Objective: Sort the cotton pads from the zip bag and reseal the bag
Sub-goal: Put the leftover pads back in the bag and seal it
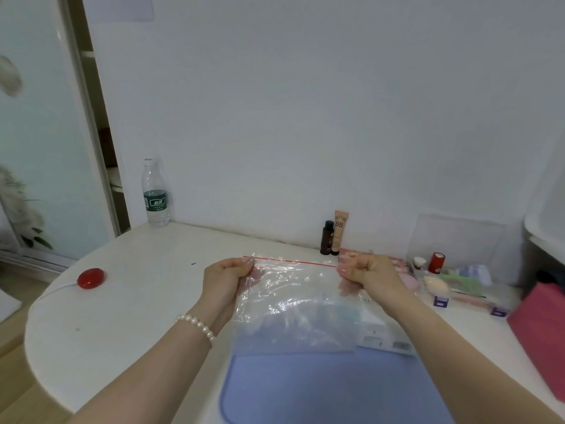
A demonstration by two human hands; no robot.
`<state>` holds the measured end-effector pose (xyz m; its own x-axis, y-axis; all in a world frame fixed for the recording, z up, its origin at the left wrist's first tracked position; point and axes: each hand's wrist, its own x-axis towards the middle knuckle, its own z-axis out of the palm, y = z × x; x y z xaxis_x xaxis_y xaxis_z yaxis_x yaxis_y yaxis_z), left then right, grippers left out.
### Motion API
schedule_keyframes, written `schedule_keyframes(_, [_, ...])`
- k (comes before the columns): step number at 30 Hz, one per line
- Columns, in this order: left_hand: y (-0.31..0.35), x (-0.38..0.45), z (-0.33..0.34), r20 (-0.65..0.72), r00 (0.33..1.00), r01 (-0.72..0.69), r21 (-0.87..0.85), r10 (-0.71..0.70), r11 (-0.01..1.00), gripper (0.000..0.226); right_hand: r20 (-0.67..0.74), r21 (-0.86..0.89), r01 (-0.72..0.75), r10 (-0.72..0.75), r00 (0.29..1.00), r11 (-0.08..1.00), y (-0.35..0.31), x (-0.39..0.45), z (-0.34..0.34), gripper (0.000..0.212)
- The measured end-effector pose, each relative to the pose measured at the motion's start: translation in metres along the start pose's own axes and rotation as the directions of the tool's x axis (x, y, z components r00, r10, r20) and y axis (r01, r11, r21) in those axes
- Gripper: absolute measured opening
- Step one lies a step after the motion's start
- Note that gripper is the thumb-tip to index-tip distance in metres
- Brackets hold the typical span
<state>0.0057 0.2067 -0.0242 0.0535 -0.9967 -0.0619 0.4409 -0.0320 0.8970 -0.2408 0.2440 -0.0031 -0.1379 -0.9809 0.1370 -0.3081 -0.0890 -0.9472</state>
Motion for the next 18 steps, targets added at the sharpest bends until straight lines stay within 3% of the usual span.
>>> schedule_keyframes(4, [0.002, -0.002, 0.002, 0.025, 0.999, -0.035, 0.032, 0.034, 0.999, 0.014, 0.178, -0.255, -0.037, 0.084, 0.980, 0.966, -0.011, 0.001, -0.015, 0.014])
schedule_keyframes(8, [0.003, -0.006, 0.005, 0.079, 0.996, -0.033, 0.079, 0.027, 0.996, 0.009, 0.259, -0.489, 0.023, 0.120, 0.958, 0.872, -0.047, 0.013, -0.021, 0.058])
schedule_keyframes(9, [0.002, -0.007, 0.005, 0.091, 0.996, -0.033, 0.088, 0.025, 0.996, 0.009, 0.303, -0.524, 0.077, 0.100, 0.948, 0.848, -0.056, 0.015, -0.016, 0.059])
schedule_keyframes(14, [0.003, -0.011, 0.007, 0.127, 0.992, -0.032, 0.096, 0.020, 0.995, 0.012, 0.513, -0.536, 0.233, 0.093, 0.854, 0.811, -0.083, 0.017, 0.028, 0.025])
schedule_keyframes(18, [0.006, -0.013, 0.005, 0.141, 0.990, -0.029, 0.085, 0.017, 0.996, 0.014, 0.498, -0.496, 0.251, 0.036, 0.867, 0.831, -0.078, 0.024, 0.049, 0.014])
